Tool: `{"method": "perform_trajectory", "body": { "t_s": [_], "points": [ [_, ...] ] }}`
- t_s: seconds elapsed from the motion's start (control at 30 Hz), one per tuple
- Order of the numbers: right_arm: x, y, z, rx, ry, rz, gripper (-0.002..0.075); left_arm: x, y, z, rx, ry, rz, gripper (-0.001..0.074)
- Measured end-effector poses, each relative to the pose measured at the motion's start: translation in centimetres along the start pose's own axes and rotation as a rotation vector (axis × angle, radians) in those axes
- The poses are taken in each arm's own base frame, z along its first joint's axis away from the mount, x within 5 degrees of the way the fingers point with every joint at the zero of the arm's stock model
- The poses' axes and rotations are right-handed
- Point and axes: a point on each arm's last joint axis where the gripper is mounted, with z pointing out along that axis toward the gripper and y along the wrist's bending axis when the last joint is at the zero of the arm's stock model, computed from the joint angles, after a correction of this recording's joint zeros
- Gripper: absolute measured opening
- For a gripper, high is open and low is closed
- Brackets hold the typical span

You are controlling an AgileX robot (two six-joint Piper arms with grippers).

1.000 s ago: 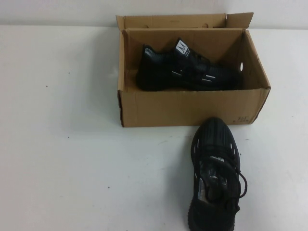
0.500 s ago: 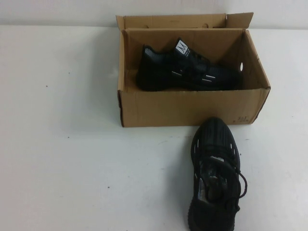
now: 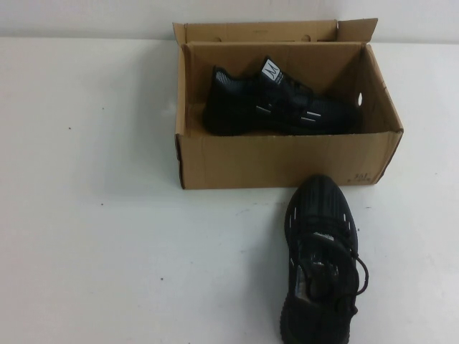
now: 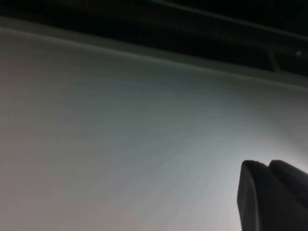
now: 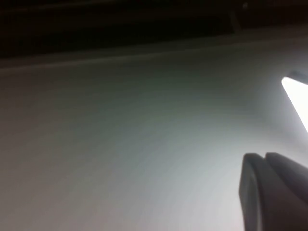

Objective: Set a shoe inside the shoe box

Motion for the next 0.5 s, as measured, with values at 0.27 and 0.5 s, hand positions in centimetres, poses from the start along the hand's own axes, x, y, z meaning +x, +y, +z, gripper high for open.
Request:
{"method": "perform_trajectory", "body": {
  "t_s": [0.27,0.5],
  "points": [
    [-6.5,1.2,6.2,-0.019,0.057,0.077,-0.0017,-6.2,0.0,5.9,-0.009,0.022,0.04,-0.0001],
    [-5.0,1.7,12.3,0.022,0.459,0.125,-0.0017,-4.9,0.9,11.0,-0.065,0.334,0.036,-0.0001]
  ]
}}
